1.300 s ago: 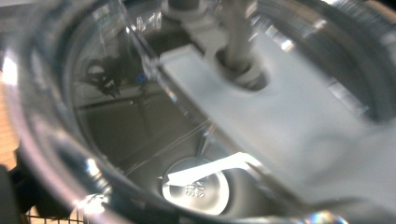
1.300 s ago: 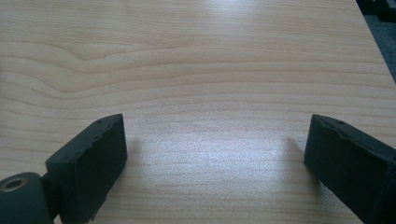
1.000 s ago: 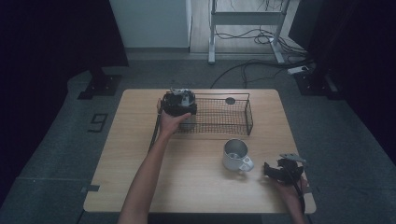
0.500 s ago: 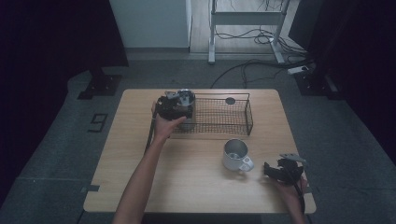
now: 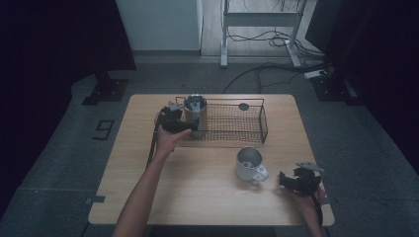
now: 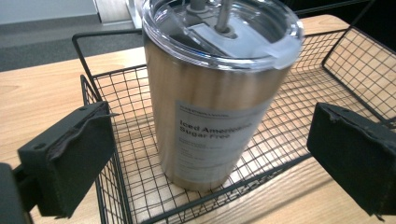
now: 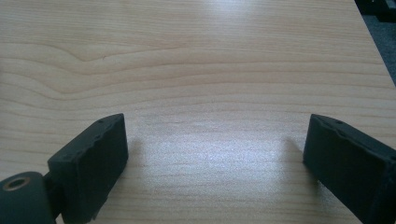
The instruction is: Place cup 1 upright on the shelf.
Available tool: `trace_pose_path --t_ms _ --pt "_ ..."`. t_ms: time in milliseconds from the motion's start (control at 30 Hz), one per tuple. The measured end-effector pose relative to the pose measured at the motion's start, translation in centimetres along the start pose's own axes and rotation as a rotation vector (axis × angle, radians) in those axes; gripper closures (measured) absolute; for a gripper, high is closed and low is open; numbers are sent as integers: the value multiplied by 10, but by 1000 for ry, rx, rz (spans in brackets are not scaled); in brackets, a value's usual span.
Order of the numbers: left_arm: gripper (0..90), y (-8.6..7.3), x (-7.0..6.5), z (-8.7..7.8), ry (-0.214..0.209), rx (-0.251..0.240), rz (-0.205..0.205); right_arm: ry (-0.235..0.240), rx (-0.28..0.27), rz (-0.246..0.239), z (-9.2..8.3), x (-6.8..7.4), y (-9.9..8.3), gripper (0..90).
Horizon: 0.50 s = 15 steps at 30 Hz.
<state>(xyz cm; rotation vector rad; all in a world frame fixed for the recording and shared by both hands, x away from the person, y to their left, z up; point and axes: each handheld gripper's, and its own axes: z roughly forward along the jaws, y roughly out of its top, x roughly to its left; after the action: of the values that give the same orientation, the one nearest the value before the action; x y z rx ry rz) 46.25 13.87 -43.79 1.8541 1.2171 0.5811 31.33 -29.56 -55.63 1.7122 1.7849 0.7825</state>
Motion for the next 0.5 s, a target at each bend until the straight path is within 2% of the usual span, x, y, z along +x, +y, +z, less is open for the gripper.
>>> trace_pose_path --t_ms 233,500 --pt "14 -6 -8 -14 -15 -1 22 1 0 -1 0 0 0 66" --pt "27 -23 -13 -34 -51 12 27 2 -1 -1 0 0 0 68"
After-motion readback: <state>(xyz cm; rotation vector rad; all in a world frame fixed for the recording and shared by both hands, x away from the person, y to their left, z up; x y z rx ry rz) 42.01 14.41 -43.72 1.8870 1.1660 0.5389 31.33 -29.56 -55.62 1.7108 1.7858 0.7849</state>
